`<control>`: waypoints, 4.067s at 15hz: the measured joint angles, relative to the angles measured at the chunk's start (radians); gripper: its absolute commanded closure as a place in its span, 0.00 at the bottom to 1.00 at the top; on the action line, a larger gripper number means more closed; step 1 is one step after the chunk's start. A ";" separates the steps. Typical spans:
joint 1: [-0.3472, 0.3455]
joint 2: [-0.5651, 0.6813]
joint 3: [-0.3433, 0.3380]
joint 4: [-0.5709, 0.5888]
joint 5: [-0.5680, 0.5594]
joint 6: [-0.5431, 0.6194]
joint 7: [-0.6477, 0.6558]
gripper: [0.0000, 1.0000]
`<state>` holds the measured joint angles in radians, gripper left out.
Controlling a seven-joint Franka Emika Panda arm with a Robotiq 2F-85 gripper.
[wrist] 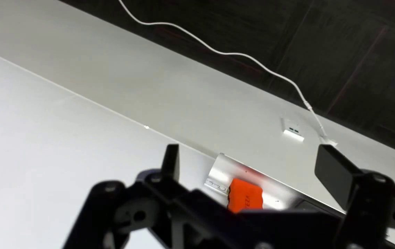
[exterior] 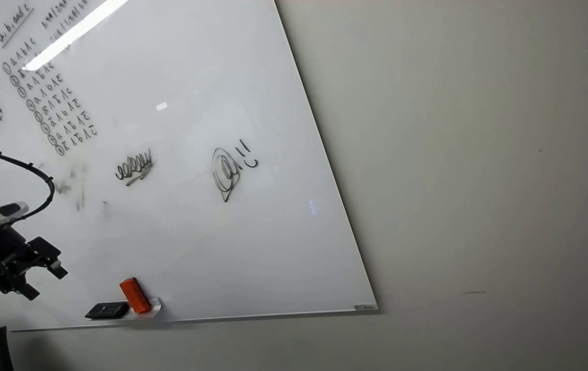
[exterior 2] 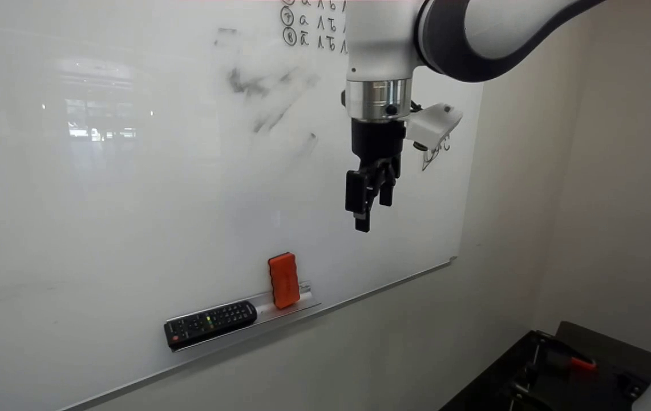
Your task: Use the duster to erase the right part of the white board
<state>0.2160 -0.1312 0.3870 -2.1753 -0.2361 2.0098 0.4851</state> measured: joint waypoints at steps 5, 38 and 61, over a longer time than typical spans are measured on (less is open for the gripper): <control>0.052 0.140 0.025 0.049 -0.227 0.034 0.234 0.00; 0.198 0.405 -0.062 -0.009 -1.275 0.264 1.215 0.00; 0.110 0.481 -0.041 -0.171 -1.963 0.144 1.929 0.00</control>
<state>0.3257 0.3496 0.3456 -2.3461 -2.1988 2.1540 2.4141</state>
